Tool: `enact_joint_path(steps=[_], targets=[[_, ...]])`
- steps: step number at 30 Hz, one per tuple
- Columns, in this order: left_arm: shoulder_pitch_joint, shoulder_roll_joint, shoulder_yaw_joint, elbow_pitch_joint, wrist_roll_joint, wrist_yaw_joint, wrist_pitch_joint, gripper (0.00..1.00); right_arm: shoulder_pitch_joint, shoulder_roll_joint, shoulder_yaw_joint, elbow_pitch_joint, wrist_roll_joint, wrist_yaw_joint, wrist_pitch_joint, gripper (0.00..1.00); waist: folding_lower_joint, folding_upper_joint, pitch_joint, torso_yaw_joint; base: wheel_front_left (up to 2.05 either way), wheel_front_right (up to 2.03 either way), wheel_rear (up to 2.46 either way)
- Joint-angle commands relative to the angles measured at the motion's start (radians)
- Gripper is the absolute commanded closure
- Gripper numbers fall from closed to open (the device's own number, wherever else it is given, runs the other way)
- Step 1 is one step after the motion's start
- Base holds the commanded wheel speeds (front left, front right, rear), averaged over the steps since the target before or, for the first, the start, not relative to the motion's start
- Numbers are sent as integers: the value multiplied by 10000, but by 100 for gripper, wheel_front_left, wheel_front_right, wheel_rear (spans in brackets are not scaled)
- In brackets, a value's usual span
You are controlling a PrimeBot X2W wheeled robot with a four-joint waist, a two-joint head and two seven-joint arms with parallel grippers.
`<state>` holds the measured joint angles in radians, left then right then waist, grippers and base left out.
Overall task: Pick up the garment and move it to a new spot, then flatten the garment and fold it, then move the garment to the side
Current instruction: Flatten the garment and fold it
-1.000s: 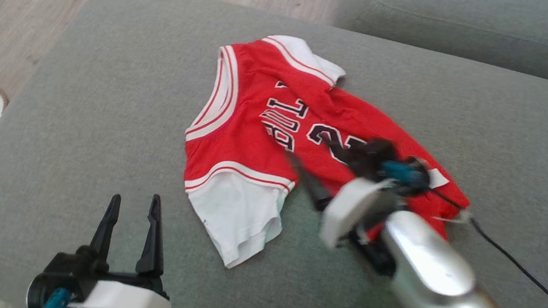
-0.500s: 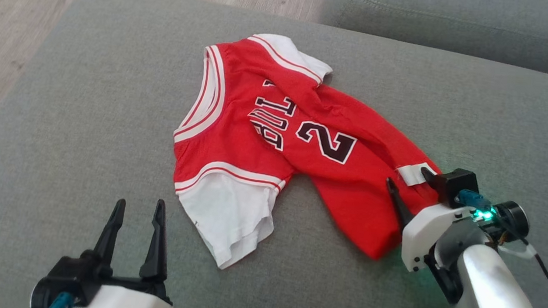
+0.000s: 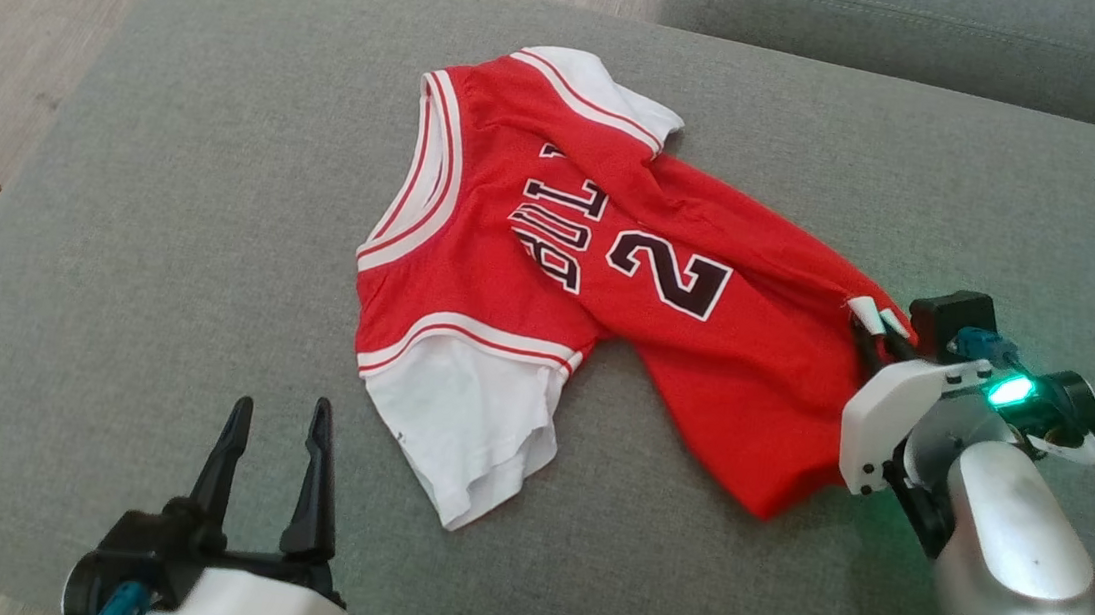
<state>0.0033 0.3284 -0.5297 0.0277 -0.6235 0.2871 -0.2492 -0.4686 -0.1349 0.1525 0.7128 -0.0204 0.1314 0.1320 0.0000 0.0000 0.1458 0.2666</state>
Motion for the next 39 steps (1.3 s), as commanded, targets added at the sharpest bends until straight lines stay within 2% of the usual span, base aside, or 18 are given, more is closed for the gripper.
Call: enact_joint_path(steps=[1, 7, 14, 21, 26, 29, 32, 37, 39], targets=[[-492, 44, 309, -243, 104, 14, -89, 0, -330, 91, 147, -117, 8, -7, -51, 100, 0, 0, 0, -25, 0, 0, 0], [-501, 44, 364, -224, 95, 20, -95, 0, -748, -35, 290, -36, 170, -7, -377, 100, 0, 0, 3, -213, 0, 0, 0], [-431, 42, 384, -192, 100, 23, -102, 0, -1300, -458, 256, -906, -11, -7, -1030, 100, 0, 0, -328, -505, 0, 0, 0], [-280, 49, 403, -233, 69, 57, -106, 0, -1424, -936, 259, -3179, -159, -7, -635, 100, 0, 0, -725, -720, 0, 0, 0], [-163, 35, 441, -281, 36, 101, -108, 0, -1142, -1290, 493, -5143, -38, -7, 313, 100, 0, 0, -876, -813, 0, 0, 0], [-171, 2, 437, -319, 42, 93, -110, 0, -1243, -1680, 718, -5723, 40, -7, 924, 100, 0, 0, -836, -809, 0, 0, 0], [-284, -52, 391, -349, 75, 20, -112, 0, -1749, -2177, 849, -5596, 51, -7, 1361, 100, 0, 0, -650, -695, 0, 0, 0], [-637, -242, 195, -310, 205, -200, -115, 0, -3052, -2962, 646, -4102, -198, -7, 1542, 100, 0, 0, -184, -195, 0, 0, 0], [-695, -278, 164, -283, 228, -234, -116, 0, -3299, -3039, 549, -3778, -259, -7, 1507, 100, 0, 0, -94, -78, 0, 0, 0]])
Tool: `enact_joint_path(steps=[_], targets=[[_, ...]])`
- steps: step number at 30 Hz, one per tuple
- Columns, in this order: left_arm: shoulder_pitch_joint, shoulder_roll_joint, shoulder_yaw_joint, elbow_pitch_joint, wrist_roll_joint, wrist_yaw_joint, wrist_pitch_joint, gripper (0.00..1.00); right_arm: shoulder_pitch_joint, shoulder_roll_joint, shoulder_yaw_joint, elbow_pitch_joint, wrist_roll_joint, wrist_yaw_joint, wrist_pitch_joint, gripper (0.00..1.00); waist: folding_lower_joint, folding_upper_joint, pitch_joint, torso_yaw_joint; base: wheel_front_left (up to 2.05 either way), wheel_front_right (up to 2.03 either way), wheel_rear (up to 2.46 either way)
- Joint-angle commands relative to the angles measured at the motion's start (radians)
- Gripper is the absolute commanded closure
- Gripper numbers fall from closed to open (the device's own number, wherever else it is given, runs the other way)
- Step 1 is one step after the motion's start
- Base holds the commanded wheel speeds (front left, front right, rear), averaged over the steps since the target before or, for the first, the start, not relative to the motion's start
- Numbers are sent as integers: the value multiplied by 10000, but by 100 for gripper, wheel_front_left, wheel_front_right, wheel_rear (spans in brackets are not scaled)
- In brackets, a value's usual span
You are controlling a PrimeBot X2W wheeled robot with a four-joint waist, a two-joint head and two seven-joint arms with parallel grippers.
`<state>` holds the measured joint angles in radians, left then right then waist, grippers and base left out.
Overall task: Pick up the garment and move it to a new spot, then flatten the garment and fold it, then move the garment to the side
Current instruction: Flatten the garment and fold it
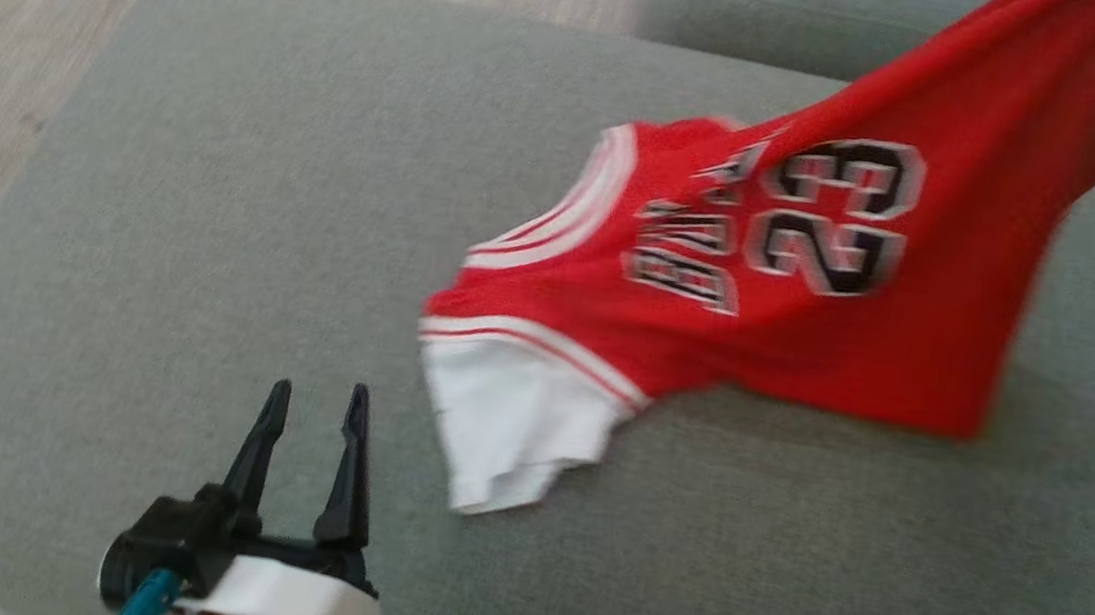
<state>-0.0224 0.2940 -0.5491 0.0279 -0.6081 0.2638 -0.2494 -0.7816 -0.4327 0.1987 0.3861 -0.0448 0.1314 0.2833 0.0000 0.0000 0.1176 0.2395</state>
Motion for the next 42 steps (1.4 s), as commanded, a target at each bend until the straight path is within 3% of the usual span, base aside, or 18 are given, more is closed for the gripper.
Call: enact_joint_path(steps=[1, 8, 9, 10, 15, 20, 26, 35, 42], targets=[[-495, 34, 328, -246, 96, -33, -115, 0, -393, -140, 2, -171, -105, -7, -14, 100, 0, 0, 284, 318, 0, 0, 0], [-778, -167, 231, -62, 213, -182, -118, 0, -1529, 32, -525, 1882, -1086, -7, -499, 100, 0, 0, 946, 935, 0, 0, 0], [-816, -193, 240, -47, 226, -199, -119, 0, -1643, 183, -667, 2102, -1259, -7, -756, 69, 0, 0, 1026, 971, 0, 0, 0], [-850, -216, 249, -30, 240, -215, -119, 0, -1697, 374, -733, 2338, -1402, -7, -992, 0, 0, 0, 1090, 993, 0, 0, 0], [-897, -265, 334, 79, 318, -255, -121, 0, -1910, 1386, -862, 3552, -1876, -7, -2098, 0, 0, 0, 1198, 758, 0, 0, 0], [-861, -264, 404, 137, 361, -289, -122, 0, -1775, 1754, -899, 4190, -1668, -7, -2814, 0, 0, 0, 959, 273, 0, 0, 0], [-628, -167, 477, 123, 364, -230, -122, 0, -625, 2168, -1673, 4315, -707, -7, -3358, 0, 0, 0, 417, -351, 0, 0, 0], [-247, 130, 504, -205, 347, -61, 41, 0, 2021, 2761, -2597, 3875, 384, -7, -2784, 0, 0, 0, 82, -885, 0, 0, 0], [-288, 204, 456, -366, 373, -26, 144, 0, 2545, 3070, -2886, 3820, 816, -7, -2056, 0, 0, 0, 304, -854, 0, 0, 0]])
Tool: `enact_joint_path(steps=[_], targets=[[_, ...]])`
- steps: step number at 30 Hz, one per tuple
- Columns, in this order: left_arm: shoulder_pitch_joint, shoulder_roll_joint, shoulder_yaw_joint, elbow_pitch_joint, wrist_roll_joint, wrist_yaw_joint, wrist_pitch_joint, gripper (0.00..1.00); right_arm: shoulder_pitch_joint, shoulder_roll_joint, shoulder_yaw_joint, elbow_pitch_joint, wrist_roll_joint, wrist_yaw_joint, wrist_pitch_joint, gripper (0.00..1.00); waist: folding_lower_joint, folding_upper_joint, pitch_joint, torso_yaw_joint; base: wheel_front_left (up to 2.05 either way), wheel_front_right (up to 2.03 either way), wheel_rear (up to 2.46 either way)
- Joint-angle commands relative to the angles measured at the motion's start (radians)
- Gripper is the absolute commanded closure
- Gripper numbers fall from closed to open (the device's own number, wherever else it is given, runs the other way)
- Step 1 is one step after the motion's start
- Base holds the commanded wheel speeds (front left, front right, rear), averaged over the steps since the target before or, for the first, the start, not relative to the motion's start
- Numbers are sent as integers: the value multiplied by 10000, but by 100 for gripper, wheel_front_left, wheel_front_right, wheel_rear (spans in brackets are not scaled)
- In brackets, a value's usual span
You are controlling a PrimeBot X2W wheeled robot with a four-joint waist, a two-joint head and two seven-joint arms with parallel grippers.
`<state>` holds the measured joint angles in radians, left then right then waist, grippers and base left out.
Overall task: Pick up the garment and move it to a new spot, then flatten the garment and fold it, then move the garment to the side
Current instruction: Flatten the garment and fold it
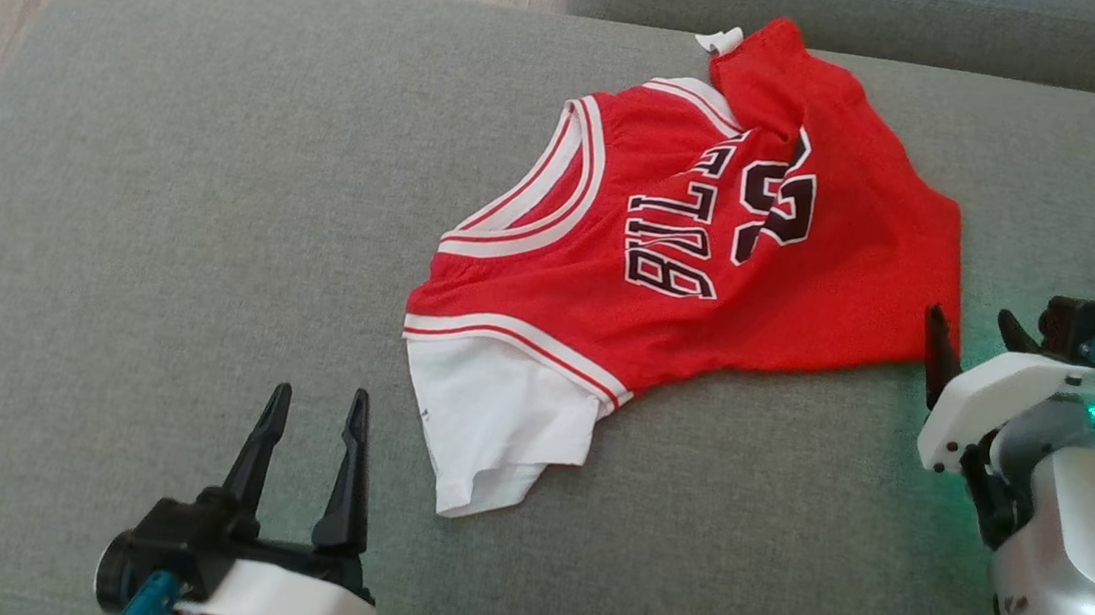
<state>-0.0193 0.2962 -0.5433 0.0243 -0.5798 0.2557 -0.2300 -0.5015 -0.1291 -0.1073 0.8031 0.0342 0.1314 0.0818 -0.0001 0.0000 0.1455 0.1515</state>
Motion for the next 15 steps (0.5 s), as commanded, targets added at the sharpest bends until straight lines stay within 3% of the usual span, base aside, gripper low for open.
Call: enact_joint_path(steps=[1, 6, 7, 8, 10, 11, 12, 15], targets=[[-339, 185, 385, -340, 93, 52, -35, 0, -251, 64, 120, -303, 62, -7, 77, 0, 1, 0, 55, 55, 0, 0, 0], [-385, 209, 382, -350, 86, 88, 1, 0, -329, 264, 56, 223, 556, -7, 971, 0, 1, 0, 134, 190, 0, 0, 0], [-387, 215, 387, -352, 81, 93, 1, 0, -352, 284, 89, 291, 649, -7, 1080, 18, 1, 0, 142, 208, 0, 0, 0], [-387, 222, 394, -351, 75, 100, 0, 0, -373, 300, 118, 330, 747, -7, 1135, 44, 1, 0, 146, 217, 0, 0, 0], [-386, 244, 426, -332, 52, 105, -8, 0, -419, 309, 119, 327, 904, -7, 1074, 70, 1, 0, 146, 204, 0, 0, 0], [-387, 252, 447, -318, 41, 111, -15, 0, -449, 275, 122, 286, 900, -7, 975, 90, 1, 0, 147, 182, 0, 0, 0], [-383, 254, 462, -321, 39, 130, -21, 0, -477, 236, 121, 232, 882, -7, 860, 100, 1, 0, 142, 154, 0, 0, 0], [-354, 254, 477, -349, 39, 178, -34, 0, -532, 81, 34, -9, 795, -7, 488, 100, 1, 0, 91, 21, 0, 0, 0]])
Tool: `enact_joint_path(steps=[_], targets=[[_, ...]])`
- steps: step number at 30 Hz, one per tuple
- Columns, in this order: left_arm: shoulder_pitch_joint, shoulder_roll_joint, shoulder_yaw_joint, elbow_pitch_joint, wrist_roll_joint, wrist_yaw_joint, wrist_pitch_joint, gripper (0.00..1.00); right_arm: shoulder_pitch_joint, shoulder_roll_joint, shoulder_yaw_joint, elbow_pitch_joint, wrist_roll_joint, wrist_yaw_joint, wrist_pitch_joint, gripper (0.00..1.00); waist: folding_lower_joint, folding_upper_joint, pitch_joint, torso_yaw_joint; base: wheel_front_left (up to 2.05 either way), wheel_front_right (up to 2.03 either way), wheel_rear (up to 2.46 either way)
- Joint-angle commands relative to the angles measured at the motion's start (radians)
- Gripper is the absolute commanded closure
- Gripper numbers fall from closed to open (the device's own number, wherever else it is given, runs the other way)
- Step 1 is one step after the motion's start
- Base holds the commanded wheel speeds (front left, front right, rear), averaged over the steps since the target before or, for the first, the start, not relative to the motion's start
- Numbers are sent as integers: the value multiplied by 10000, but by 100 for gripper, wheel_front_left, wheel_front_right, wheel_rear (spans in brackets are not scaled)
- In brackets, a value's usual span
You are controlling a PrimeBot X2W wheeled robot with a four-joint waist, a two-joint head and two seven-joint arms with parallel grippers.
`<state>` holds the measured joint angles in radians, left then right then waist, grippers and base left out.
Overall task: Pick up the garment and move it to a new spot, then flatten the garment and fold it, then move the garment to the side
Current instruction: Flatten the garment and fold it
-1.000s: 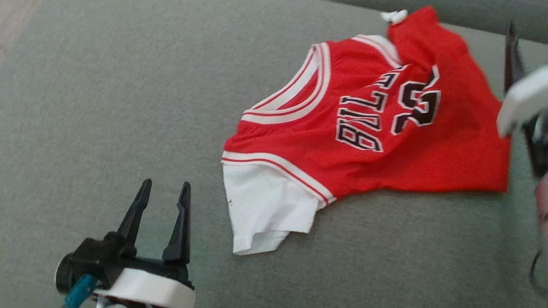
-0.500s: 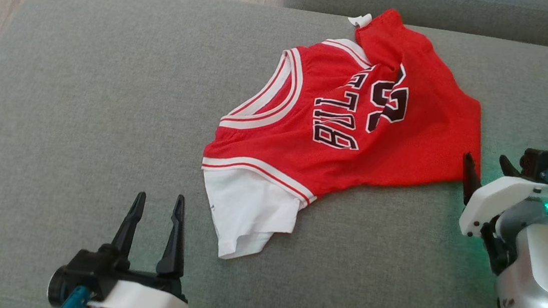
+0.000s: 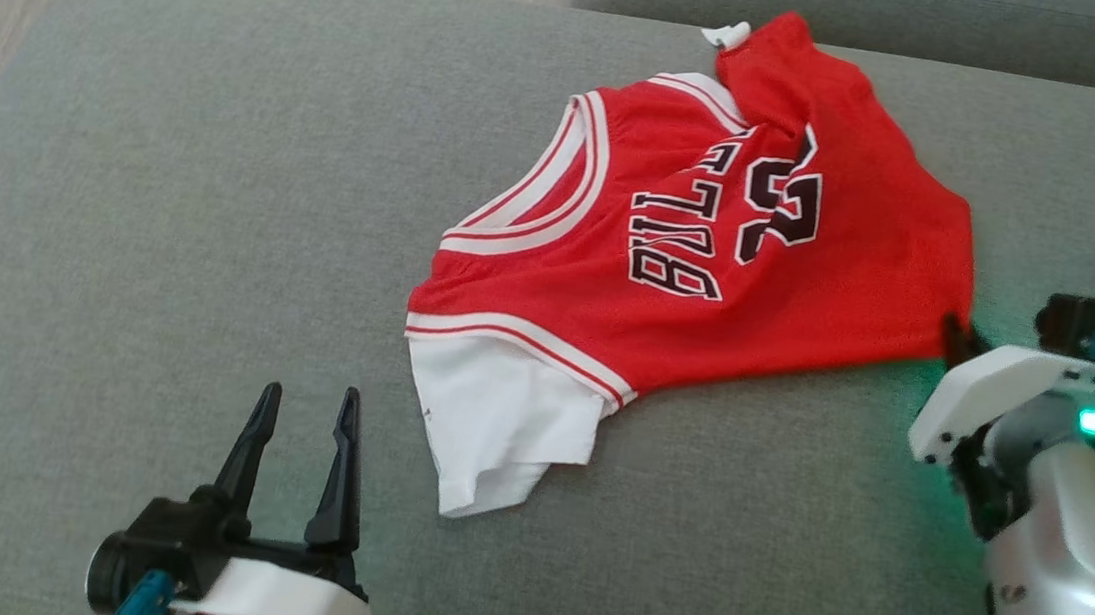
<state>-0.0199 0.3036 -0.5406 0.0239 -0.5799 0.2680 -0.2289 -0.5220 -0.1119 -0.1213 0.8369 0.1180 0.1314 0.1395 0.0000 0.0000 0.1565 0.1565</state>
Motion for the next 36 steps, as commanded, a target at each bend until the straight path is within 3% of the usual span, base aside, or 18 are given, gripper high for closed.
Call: enact_joint_path(steps=[1, 10, 14, 19, 25, 26, 27, 28, 36], targets=[[-348, 171, 447, -332, 33, 52, -50, 0, -319, -172, 127, -459, -87, -7, -188, 100, 0, 0, -39, -74, 0, 0, 0], [-233, 94, 363, -265, -20, 64, -81, 0, 1122, -1087, -1057, -2559, -821, -7, 197, 100, 0, 0, -324, -242, 0, 0, 0], [-245, 108, 372, -298, -46, 37, -96, 0, 1632, -1039, -1402, -4033, -1403, -7, 654, 100, 0, 0, -257, -172, 0, 0, 0], [-371, 80, 336, -290, -41, -7, -103, 0, 1356, -348, -139, -4975, -1935, -7, 1261, 100, 0, 0, -71, 38, 0, 0, 0], [-536, 3, 293, -222, -39, -46, -114, 0, 902, 210, 1791, -4069, -1976, -7, 1543, 100, 0, 0, 100, 351, 0, 0, 0], [-540, -1, 302, -208, -40, -41, -121, 0, 852, 260, 2046, -3879, -1975, -7, 1492, 85, 0, 0, 118, 377, 0, 0, 0], [-541, -4, 308, -198, -41, -41, -128, 0, 812, 316, 2235, -3720, -1919, -7, 1395, 46, 0, 0, 132, 396, 0, 0, 0], [-537, -6, 314, -186, -43, -40, -134, 0, 794, 369, 2423, -3608, -1840, -7, 1269, 0, 0, 0, 138, 410, 0, 0, 0], [-458, -18, 391, -133, -58, 1, -184, 0, 963, 533, 2937, -3824, -955, -7, 492, 0, 0, 0, 100, 252, 0, 0, 0]])
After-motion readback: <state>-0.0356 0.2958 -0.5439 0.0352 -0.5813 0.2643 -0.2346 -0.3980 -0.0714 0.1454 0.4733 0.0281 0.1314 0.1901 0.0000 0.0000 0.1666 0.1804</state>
